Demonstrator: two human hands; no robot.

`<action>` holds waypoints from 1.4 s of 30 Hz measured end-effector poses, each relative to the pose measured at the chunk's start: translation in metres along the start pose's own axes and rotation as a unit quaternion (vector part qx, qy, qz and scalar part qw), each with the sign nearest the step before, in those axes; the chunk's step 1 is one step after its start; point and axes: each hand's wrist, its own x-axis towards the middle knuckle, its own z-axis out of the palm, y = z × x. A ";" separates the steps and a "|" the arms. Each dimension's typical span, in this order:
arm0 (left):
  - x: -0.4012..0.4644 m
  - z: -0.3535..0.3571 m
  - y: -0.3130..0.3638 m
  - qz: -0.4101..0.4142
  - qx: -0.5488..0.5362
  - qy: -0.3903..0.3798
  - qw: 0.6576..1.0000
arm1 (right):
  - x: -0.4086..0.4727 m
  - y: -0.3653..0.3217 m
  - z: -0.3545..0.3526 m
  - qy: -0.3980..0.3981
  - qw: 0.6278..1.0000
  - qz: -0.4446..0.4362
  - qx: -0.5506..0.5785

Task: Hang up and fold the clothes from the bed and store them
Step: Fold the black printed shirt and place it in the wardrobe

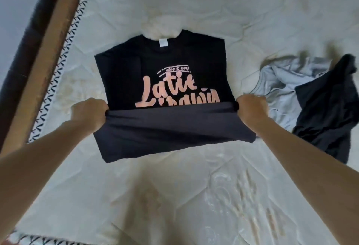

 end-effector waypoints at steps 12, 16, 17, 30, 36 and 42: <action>0.183 -0.053 -0.032 -0.030 -0.111 0.083 0.990 | 0.190 -0.034 -0.073 0.056 0.997 0.002 -0.048; 0.228 -0.065 -0.032 -0.040 -0.119 0.087 0.988 | 0.241 -0.041 -0.085 0.076 0.996 -0.003 -0.047; 0.237 -0.068 -0.032 -0.042 -0.114 0.094 0.988 | 0.252 -0.043 -0.088 0.079 0.996 -0.002 -0.052; 0.284 -0.047 0.004 -0.019 -0.129 0.239 0.962 | 0.318 -0.092 -0.072 0.152 0.979 -0.005 0.136; 0.213 0.011 0.084 0.120 -0.152 0.278 0.941 | 0.240 -0.147 -0.018 0.233 0.942 -0.154 0.186; 0.138 0.062 0.119 0.239 -0.125 0.243 0.932 | 0.141 -0.163 0.034 0.214 0.927 -0.233 0.200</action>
